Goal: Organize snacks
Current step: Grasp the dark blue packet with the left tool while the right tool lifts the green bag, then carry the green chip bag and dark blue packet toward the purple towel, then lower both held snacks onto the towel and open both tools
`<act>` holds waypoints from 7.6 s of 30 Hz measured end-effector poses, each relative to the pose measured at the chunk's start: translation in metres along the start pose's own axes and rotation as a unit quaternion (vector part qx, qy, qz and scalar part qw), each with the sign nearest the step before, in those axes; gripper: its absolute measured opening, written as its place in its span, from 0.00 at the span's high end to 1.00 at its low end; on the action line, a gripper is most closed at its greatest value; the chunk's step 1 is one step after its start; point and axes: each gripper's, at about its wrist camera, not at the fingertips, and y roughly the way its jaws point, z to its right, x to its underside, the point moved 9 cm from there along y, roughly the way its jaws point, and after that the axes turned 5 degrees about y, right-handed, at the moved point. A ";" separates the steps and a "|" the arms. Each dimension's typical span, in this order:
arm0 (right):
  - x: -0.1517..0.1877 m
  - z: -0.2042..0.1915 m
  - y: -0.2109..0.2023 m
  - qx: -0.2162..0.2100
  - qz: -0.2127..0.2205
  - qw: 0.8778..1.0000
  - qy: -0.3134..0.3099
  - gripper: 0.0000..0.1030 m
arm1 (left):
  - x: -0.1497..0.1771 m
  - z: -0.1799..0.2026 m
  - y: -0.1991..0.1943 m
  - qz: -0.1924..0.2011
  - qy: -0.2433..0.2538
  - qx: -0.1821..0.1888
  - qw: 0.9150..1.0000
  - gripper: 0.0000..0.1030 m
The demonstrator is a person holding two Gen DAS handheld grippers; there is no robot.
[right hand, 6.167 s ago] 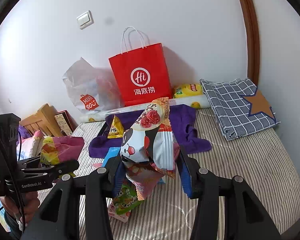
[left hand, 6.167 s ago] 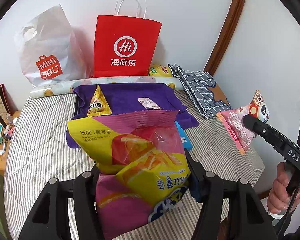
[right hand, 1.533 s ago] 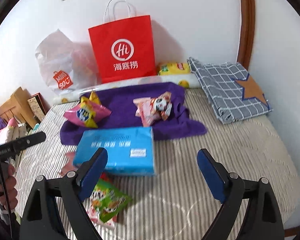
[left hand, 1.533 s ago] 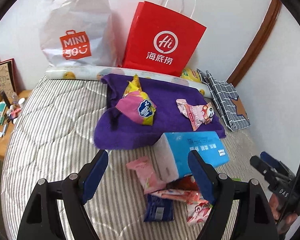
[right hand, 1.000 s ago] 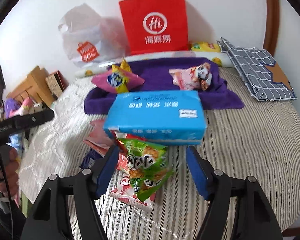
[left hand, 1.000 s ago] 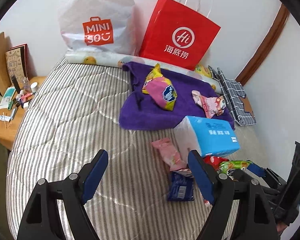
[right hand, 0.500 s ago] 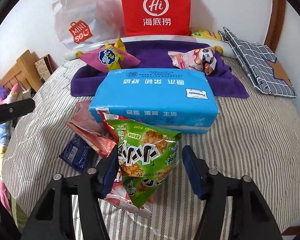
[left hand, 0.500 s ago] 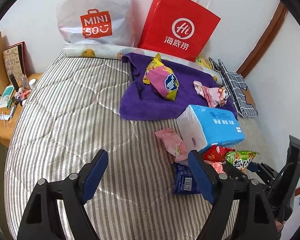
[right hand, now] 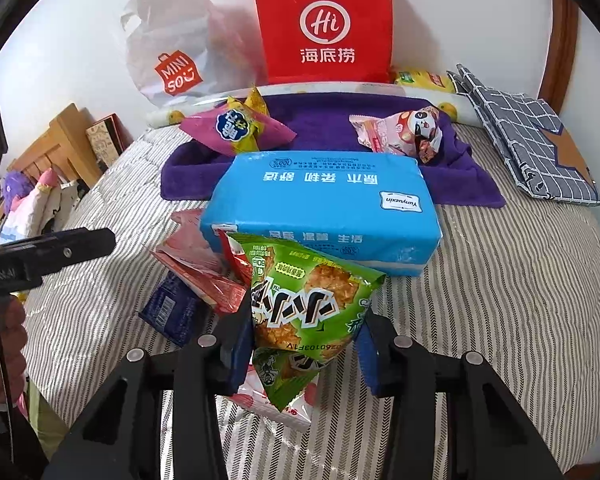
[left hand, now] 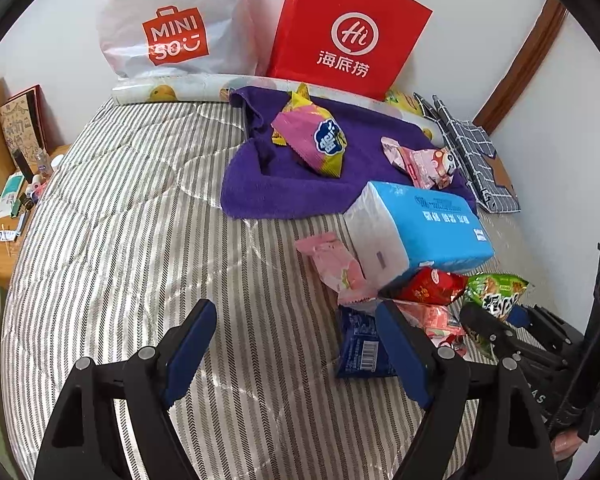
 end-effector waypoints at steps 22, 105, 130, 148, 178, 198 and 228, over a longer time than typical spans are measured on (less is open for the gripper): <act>-0.006 0.050 -0.049 -0.008 0.058 0.997 0.041 0.59 | 0.031 0.042 0.047 -0.053 0.039 0.000 0.998 0.19; -0.013 0.086 -0.110 0.016 0.115 0.990 0.078 0.59 | -0.019 0.093 -0.063 0.075 0.066 0.026 0.995 0.62; -0.064 0.069 -0.100 0.022 0.122 0.991 0.050 0.60 | -0.064 0.098 -0.054 0.085 0.070 0.042 0.993 0.62; -0.123 0.051 -0.080 0.004 0.136 0.990 0.026 0.60 | -0.115 0.089 -0.046 0.095 0.062 0.028 0.993 0.62; -0.209 0.072 -0.029 0.009 0.145 0.989 0.034 0.60 | -0.195 0.074 0.000 0.096 0.067 -0.004 0.993 0.61; -0.238 0.079 0.054 -0.027 0.109 0.992 0.056 0.60 | -0.225 0.043 0.077 0.050 0.035 -0.003 0.998 0.61; -0.203 0.077 0.108 -0.020 0.055 0.998 0.026 0.57 | -0.209 0.026 0.121 -0.006 0.031 -0.022 0.999 0.61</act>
